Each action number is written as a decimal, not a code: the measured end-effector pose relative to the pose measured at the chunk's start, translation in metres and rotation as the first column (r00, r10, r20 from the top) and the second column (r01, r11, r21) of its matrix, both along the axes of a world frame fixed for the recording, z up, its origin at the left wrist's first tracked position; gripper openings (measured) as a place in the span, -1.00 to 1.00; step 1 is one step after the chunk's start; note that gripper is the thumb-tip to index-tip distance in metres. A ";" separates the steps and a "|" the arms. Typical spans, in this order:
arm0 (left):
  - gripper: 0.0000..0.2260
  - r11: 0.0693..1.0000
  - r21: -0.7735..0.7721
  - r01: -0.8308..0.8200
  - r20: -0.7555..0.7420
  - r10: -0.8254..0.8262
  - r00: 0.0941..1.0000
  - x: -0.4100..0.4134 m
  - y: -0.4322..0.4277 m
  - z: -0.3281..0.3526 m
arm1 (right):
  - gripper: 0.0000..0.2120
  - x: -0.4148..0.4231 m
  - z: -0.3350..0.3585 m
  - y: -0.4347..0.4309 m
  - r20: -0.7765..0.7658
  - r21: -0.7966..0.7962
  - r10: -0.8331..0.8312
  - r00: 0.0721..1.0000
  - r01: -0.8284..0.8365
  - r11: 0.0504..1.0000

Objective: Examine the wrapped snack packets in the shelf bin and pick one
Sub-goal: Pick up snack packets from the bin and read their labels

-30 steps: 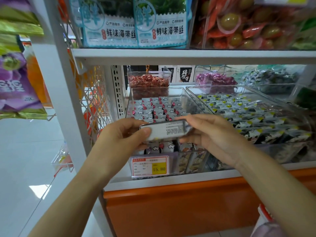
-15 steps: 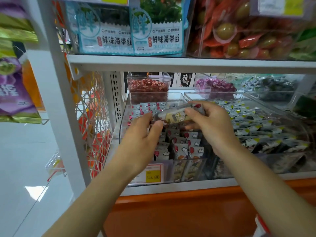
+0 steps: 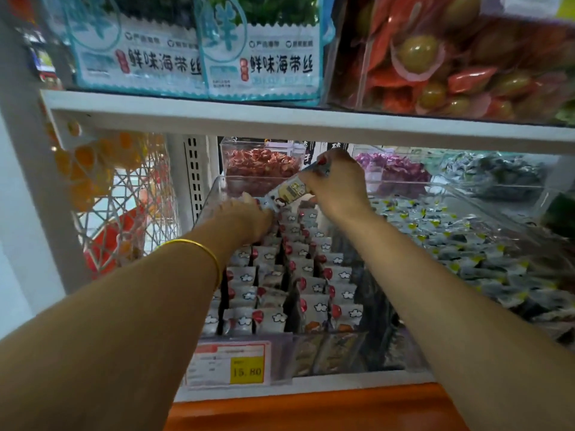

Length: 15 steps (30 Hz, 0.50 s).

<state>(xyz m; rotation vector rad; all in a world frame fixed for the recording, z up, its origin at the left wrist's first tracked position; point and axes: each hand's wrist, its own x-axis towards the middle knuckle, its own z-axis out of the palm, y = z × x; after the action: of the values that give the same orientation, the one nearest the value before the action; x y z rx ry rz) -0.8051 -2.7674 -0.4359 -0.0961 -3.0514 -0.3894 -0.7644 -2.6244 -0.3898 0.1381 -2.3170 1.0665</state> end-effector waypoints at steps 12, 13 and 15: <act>-0.50 0.995 -0.091 0.040 0.135 -0.028 0.990 0.012 -0.003 0.001 | -0.76 -0.046 -0.005 -0.045 -0.116 -0.121 0.096 0.989 -0.110 0.986; -0.49 0.991 -0.116 0.058 0.126 -0.044 0.991 0.017 -0.004 0.002 | -0.76 -0.050 -0.005 -0.052 -0.101 -0.080 0.104 0.989 -0.112 0.990; -0.53 0.983 -0.156 0.095 0.119 -0.076 0.990 0.026 -0.006 0.003 | -0.75 -0.059 -0.004 -0.064 -0.072 0.006 0.116 0.991 -0.116 0.993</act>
<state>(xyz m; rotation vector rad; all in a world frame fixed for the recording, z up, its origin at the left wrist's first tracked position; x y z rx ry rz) -0.7795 -2.7730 -0.4330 -0.2215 -3.1946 -0.1568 -0.8232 -2.6884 -0.3942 0.3106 -2.2678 1.0979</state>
